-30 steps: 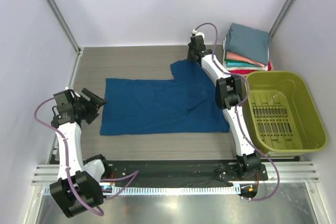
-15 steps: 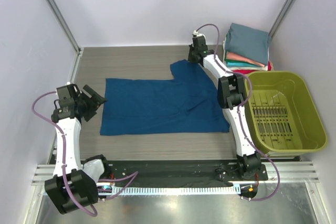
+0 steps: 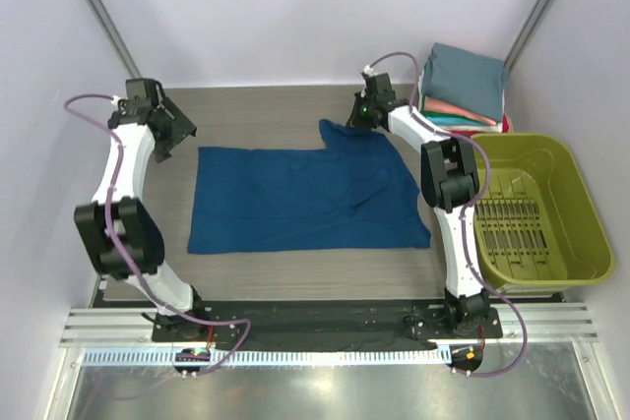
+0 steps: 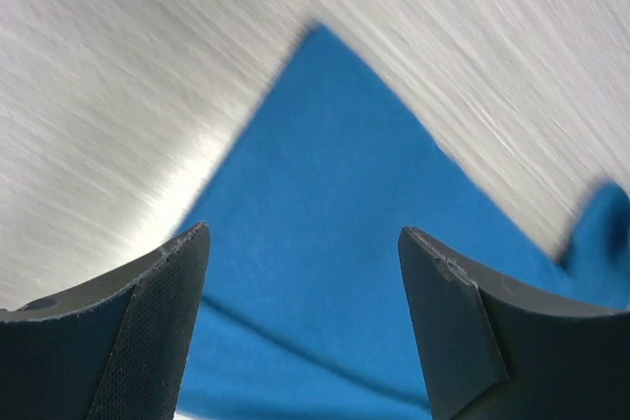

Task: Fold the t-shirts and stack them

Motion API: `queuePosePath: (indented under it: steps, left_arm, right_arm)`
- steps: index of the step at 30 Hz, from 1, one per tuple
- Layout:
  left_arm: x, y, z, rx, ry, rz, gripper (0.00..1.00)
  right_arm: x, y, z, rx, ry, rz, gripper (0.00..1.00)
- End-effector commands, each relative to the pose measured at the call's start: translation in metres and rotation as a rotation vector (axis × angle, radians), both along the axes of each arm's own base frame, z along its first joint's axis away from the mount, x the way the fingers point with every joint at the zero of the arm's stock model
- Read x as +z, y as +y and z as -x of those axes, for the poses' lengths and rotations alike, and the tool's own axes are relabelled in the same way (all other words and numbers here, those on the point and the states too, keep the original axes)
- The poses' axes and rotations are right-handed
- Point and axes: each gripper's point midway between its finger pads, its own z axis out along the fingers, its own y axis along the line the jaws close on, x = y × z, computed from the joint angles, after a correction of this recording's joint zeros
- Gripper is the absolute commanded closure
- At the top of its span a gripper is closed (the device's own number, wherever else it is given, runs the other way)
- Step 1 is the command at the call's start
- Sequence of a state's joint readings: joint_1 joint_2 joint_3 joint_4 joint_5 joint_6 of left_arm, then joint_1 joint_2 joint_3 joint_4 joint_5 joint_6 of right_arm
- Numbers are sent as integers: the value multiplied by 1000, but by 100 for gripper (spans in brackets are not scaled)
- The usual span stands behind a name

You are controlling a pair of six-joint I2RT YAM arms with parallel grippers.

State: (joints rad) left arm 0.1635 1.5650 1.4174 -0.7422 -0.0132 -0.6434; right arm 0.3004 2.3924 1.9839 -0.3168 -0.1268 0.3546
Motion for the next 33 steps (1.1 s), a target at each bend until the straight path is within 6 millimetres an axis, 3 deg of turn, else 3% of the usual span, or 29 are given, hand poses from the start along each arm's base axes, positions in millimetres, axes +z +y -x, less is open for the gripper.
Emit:
queuePosePath:
  steps: [1,2,3,5,10,14,20,33]
  left_arm:
    - [-8,21,-31,37,81,-124,22]
    - [-16,21,-41,27,99,-123,22]
    - [-44,19,-54,11,160,-120,22]
    - [-67,15,-78,-28,208,-129,24]
    - [-102,12,-109,-68,230,-130,27]
    - [-115,11,-116,-66,240,-117,29]
    - [-133,17,-109,-24,274,-132,33]
    - [-147,7,-127,-51,275,-116,44]
  right_arm:
    - [54,19,7,29,-83,-130,99]
    - [46,16,14,19,-60,-133,99]
    - [54,18,17,19,-66,-151,99]
    - [55,24,27,33,-55,-208,99]
    - [55,24,45,58,-43,-222,99]
    - [45,18,59,61,-25,-197,99]
    - [39,21,64,66,-1,-220,99]
    - [19,20,69,74,35,-207,99]
